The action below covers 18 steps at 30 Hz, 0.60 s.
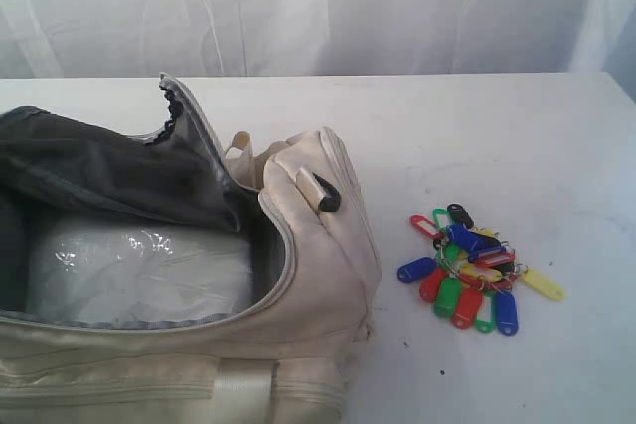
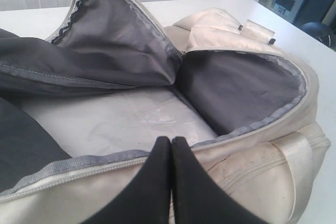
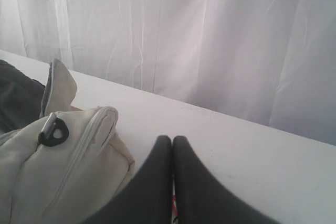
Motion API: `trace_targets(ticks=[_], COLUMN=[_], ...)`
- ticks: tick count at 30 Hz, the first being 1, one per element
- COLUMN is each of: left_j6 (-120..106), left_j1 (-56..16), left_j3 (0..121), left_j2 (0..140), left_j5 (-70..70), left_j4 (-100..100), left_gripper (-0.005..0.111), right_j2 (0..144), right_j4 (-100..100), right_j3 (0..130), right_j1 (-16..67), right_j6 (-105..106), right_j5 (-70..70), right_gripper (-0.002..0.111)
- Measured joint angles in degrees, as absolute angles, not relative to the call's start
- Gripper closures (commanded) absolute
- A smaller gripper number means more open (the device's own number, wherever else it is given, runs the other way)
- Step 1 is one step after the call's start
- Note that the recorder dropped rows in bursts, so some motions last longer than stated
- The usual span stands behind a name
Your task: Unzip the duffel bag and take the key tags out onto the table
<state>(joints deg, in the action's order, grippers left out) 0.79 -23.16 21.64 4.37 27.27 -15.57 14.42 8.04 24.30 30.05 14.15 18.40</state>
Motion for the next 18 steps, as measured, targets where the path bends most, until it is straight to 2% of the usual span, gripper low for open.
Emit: trace_targets(ticks=[18], left_j6=[0.66], left_j1=[-23.16], left_j3=[21.64], left_j2=[4.37], left_j5=[27.27], left_j4=[-15.57], left_gripper=[0.107], right_j2=[14.42], right_j4=[8.04], right_j3=[23.86], right_j1=[30.05], right_j6=[14.05], right_j5=[18.85], right_gripper=[0.108])
